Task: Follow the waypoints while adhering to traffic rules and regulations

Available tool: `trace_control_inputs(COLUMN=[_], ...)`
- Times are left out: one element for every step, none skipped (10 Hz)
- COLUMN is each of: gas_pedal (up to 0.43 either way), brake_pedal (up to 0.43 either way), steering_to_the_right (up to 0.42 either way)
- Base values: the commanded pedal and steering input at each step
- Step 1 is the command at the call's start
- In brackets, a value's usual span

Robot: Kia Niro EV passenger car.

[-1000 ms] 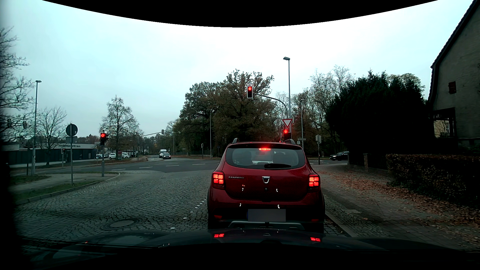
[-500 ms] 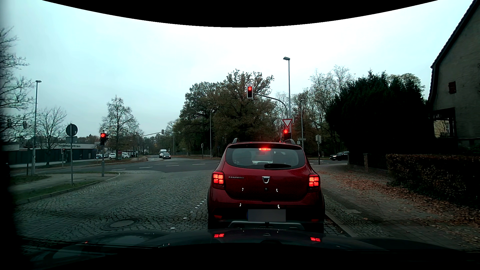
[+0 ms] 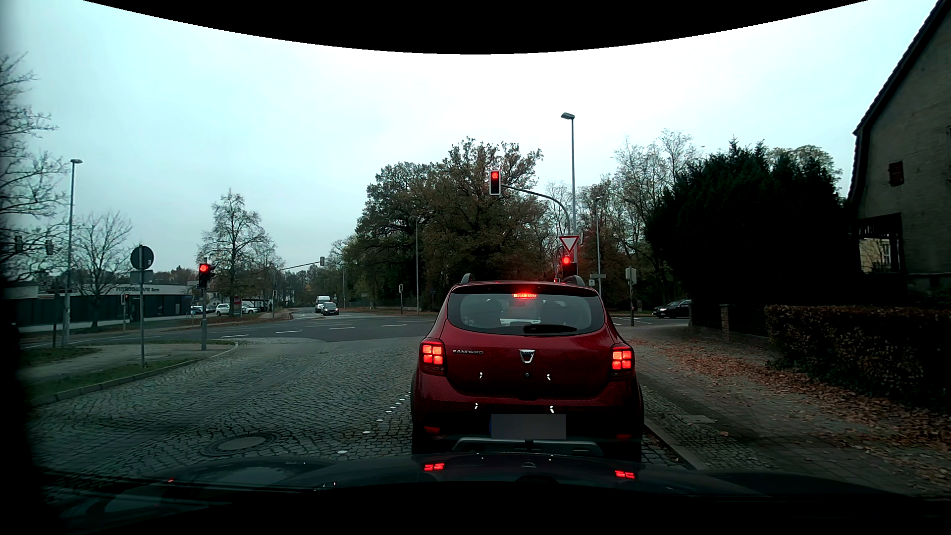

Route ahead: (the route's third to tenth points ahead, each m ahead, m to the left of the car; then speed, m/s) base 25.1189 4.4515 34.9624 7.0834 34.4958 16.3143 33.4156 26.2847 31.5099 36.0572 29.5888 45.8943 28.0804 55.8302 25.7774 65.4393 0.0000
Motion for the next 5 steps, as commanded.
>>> trace_control_inputs(gas_pedal=[0.000,0.000,0.000,0.000,0.000], brake_pedal=[0.402,0.402,0.402,0.409,0.402], steering_to_the_right=[0.003,0.003,0.003,0.003,0.003])
